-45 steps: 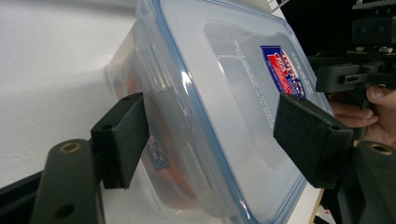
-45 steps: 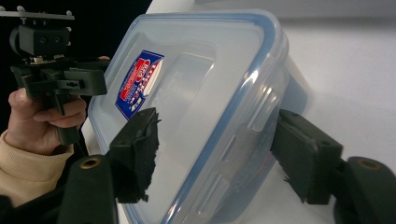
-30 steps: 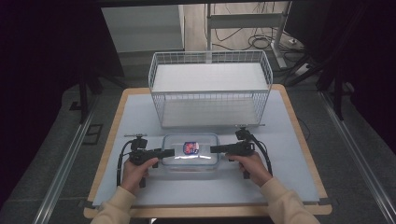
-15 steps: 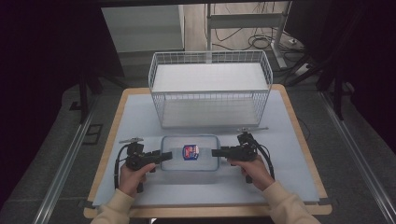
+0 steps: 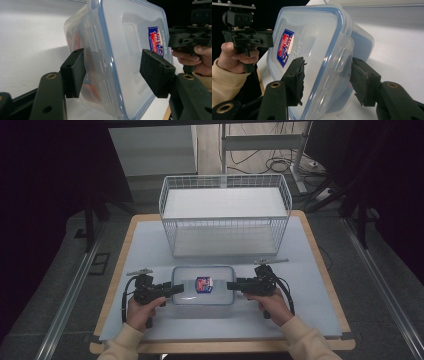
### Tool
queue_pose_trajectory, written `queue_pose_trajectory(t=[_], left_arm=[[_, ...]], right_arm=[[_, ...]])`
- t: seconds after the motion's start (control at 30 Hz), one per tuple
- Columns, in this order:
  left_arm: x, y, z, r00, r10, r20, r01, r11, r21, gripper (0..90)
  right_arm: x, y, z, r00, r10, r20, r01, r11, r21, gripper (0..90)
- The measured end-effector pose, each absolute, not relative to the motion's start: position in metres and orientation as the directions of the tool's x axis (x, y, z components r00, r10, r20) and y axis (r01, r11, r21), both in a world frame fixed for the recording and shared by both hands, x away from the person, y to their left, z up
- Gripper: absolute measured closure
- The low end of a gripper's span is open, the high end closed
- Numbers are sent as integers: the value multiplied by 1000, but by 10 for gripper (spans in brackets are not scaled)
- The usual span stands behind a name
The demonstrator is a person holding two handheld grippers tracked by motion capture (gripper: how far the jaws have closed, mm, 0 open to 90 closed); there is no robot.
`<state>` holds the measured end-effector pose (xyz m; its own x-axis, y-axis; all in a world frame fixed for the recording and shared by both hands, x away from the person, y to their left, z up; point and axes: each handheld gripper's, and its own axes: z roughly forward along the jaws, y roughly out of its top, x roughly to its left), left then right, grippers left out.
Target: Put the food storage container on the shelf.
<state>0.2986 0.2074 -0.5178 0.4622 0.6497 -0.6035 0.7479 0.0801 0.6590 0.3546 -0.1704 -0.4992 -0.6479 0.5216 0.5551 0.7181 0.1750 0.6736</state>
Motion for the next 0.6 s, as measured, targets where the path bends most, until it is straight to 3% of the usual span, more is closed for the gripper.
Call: queue_pose_trajectory(t=[0.6], left_arm=[[293, 207, -516, 460, 655, -599, 740, 91, 667, 414]], right_arm=[[348, -171, -498, -668, 525, 527, 691, 175, 701, 485]])
